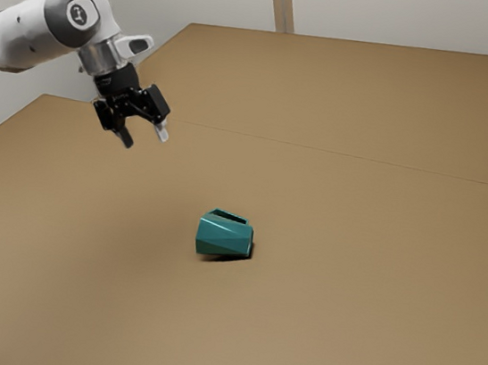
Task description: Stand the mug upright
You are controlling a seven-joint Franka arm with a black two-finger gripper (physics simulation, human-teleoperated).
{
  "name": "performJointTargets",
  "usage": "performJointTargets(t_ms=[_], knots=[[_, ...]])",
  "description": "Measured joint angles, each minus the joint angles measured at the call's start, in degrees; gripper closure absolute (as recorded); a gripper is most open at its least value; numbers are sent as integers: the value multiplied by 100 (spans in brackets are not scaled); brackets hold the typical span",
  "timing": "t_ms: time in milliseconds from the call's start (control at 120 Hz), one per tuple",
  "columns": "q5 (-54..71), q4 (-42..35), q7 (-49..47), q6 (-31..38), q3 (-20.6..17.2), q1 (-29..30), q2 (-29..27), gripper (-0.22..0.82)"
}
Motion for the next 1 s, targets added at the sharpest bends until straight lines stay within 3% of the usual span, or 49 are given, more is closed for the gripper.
performJointTargets(t_ms=[150, 417, 1000], knots=[[-1406, -1092, 600, 631, 241, 145, 129, 0], [-3159, -1765, 1894, 1104, 273, 88, 642, 0], [-4824, -2046, 3470, 1267, -31, 90, 1221, 0]])
